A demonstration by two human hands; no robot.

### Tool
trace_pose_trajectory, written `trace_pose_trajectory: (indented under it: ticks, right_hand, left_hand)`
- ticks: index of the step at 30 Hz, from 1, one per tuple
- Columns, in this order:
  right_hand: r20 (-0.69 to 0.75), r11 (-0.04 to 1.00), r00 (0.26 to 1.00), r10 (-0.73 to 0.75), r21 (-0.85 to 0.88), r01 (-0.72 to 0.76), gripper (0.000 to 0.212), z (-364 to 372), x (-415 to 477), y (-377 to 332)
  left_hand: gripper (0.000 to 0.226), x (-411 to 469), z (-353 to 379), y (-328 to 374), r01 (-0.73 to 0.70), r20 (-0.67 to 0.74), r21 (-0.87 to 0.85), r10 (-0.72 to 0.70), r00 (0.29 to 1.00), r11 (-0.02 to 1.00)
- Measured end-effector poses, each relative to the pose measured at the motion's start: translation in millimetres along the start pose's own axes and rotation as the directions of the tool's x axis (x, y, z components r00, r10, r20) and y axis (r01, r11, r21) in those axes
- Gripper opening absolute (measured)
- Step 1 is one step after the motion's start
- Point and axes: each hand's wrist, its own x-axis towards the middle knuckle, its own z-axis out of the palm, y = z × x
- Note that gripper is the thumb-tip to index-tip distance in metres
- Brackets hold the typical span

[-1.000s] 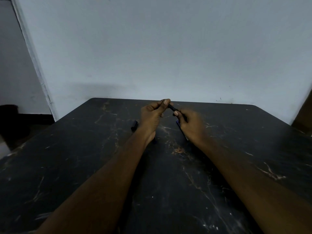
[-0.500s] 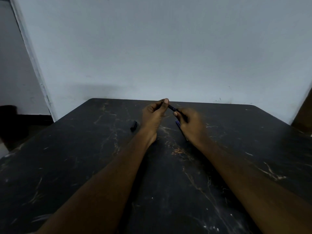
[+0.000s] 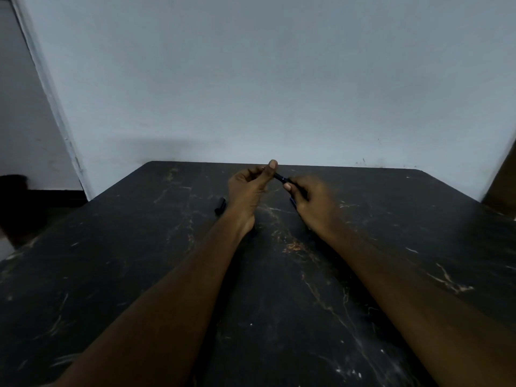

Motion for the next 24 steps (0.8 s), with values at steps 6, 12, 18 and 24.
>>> trace_pose_trajectory:
  ticks: [6, 12, 18, 24]
  right_hand:
    - [-0.023, 1.000, 1.000, 0.018, 0.019, -0.018, 0.024, 1.0, -0.6, 2.8]
    - [-0.018, 1.000, 1.000, 0.016, 0.010, -0.016, 0.022, 1.9, 1.2, 5.3]
    - [-0.027, 1.000, 1.000, 0.011, 0.019, -0.011, 0.020, 1.4, 1.2, 3.7]
    - [-0.041, 1.000, 0.999, 0.010, -0.004, -0.010, 0.019, -1.7, -1.2, 1.0]
  left_hand:
    - [0.018, 2.8, -1.9, 7.1, 0.082, 0.073, -0.069, -0.077, 0.994, 0.994]
    - [0.009, 0.9, -2.3, 2.6, 0.030, 0.015, 0.007, -0.030, 0.999, 1.000]
    - [0.025, 1.0, -1.5, 2.7, 0.035, -0.005, 0.033, -0.035, 0.999, 0.999]
    - [0.018, 1.1, -3.8, 4.5, 0.037, 0.069, -0.033, -0.035, 0.997, 0.999]
